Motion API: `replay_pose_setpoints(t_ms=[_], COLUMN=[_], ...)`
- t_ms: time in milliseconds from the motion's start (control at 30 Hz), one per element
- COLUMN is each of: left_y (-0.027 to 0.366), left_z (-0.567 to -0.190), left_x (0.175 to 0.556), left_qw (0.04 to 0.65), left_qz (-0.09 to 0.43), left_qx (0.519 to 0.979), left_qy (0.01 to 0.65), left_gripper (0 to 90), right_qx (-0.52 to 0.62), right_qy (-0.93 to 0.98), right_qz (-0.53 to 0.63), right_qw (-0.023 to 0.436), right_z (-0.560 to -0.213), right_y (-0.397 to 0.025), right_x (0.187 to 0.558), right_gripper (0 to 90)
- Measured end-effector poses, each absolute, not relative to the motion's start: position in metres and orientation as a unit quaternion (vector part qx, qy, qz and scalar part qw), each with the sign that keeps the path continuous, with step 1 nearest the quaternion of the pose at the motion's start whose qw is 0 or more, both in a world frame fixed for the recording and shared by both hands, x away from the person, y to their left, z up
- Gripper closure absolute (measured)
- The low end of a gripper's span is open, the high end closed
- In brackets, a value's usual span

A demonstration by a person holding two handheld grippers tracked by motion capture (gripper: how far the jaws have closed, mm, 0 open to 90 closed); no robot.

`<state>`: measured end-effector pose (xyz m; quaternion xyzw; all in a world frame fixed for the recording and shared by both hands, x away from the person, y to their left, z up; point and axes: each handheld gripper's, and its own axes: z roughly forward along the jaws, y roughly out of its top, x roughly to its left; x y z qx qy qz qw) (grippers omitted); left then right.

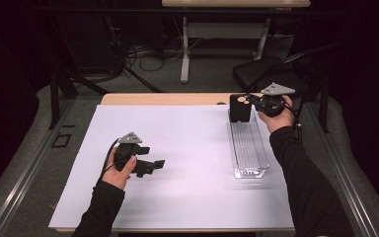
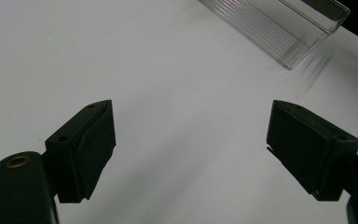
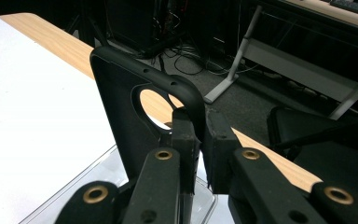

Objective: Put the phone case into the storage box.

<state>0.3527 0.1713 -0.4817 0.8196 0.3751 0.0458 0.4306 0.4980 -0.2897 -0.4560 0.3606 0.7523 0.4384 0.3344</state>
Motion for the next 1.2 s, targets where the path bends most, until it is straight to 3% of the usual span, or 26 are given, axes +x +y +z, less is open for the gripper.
replay_pose_setpoints(t_ms=[1200], left_y=[0.169], left_z=[-0.484], left_x=[0.353], left_qw=[0.427], left_qz=[0.043], left_qx=[0.822], left_qy=[0.374], left_gripper=[15.8], right_qx=[0.352], right_qy=[0.760], right_qz=[0.428], right_qw=[0.338], right_z=[-0.462], right_y=[-0.302], right_x=[0.505], right_gripper=[82.7])
